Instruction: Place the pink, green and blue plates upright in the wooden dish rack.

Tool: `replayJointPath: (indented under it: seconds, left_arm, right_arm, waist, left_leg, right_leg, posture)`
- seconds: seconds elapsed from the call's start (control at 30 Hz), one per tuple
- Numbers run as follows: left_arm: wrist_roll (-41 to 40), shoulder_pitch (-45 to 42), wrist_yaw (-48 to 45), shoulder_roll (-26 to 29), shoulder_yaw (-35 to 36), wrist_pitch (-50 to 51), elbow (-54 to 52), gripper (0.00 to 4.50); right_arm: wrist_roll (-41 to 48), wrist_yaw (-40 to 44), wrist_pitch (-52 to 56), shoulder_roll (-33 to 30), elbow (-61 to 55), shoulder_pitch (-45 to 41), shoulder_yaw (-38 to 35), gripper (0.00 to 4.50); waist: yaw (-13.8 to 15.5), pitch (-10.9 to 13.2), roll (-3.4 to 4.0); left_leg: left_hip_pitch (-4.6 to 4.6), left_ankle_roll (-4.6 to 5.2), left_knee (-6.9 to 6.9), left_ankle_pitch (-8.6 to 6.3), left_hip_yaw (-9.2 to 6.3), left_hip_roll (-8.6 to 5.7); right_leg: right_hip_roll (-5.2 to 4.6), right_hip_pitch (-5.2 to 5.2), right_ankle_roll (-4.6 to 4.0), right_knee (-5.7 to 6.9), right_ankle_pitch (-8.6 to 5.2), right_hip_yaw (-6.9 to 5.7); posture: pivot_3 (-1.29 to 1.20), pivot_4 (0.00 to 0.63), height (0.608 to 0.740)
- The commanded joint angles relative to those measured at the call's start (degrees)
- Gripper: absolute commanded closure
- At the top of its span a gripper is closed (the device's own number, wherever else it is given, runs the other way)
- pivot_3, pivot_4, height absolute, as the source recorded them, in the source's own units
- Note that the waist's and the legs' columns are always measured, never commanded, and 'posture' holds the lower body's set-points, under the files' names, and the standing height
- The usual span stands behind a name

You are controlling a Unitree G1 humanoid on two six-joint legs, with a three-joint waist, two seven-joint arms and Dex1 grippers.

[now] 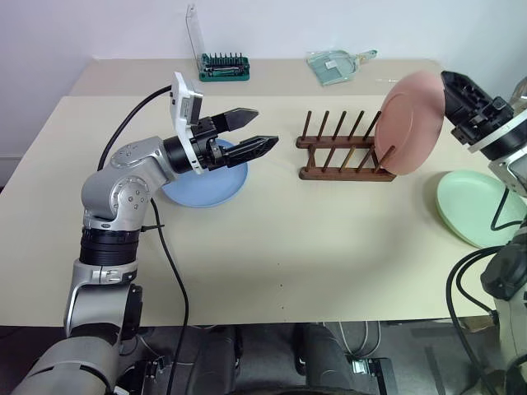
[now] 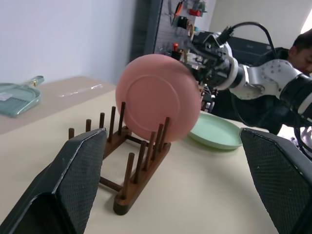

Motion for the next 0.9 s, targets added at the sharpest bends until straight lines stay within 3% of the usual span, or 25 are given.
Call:
replayJointPath:
  seconds: [0.03, 0.23, 0.5, 0.7, 0.8, 0.9]
  left_arm:
    - [-0.5, -1.1, 0.2, 0.3, 1.4, -0.1, -1.4, 0.0]
    - [-0.6, -0.6, -0.2, 0.7, 1.5, -0.1, -1.5, 0.0]
    - [1.5, -1.4, 1.2, 3.9, 1.7, 1.6, 0.8, 0.0]
    - [12.5, -8.5, 8.1, 11.9, -1.2, 6.3, 14.0, 0.0]
    - [13.0, -12.9, 8.2, 14.4, -0.9, 12.3, 19.5, 0.0]
    - [15.4, -13.7, 5.5, 15.5, -2.3, 9.3, 21.0, 0.0]
  right_arm:
    - [-0.4, -1.5, -2.2, -0.6, 0.0, -2.1, -1.6, 0.04]
    - [-0.6, -1.2, -5.7, 0.3, -5.6, -1.1, -1.2, 0.04]
    - [-1.3, -3.7, -22.6, 3.4, -14.6, 0.5, -4.5, 0.04]
    - [8.5, 3.1, -12.1, 3.8, -35.8, 6.8, -1.2, 0.04]
    - [11.6, 7.0, -7.4, 2.3, -46.4, 13.0, 2.5, 0.04]
    - [13.9, 8.8, -5.7, 2.1, -49.3, 15.6, 2.9, 0.04]
  waist:
    - [0.0, 0.0, 0.0]
    - [-0.1, 0.0, 0.0]
    - [0.0, 0.0, 0.0]
    - [-0.1, 0.0, 0.01]
    - [-0.1, 0.0, -0.01]
    - [0.0, 0.0, -0.02]
  left_leg:
    - [0.0, 0.0, 0.0, 0.0, 0.0, 0.0]
    - [0.0, 0.0, 0.0, 0.0, 0.0, 0.0]
    - [0.0, -0.1, 0.01, 0.05, 0.0, 0.0]
    - [0.01, 0.03, -0.02, -0.02, -0.04, 0.01]
    - [0.01, 0.06, -0.01, -0.03, -0.06, 0.01]
    - [0.01, 0.06, 0.01, -0.04, -0.05, 0.0]
  right_leg:
    - [0.0, 0.0, 0.0, 0.0, 0.0, 0.0]
    - [0.0, 0.0, 0.0, 0.0, 0.0, 0.0]
    - [0.0, 0.0, 0.01, 0.0, 0.0, 0.0]
    - [0.01, -0.02, 0.01, 0.09, 0.0, -0.02]
    - [0.02, -0.02, 0.01, 0.25, 0.0, -0.02]
    - [0.01, -0.01, 0.01, 0.25, -0.01, -0.02]
  posture:
    - [0.0, 0.15, 0.724]
    - [0.0, 0.15, 0.724]
    - [0.0, 0.15, 0.724]
    - [0.0, 0.15, 0.724]
    - [0.0, 0.15, 0.724]
    - [0.0, 0.15, 0.724]
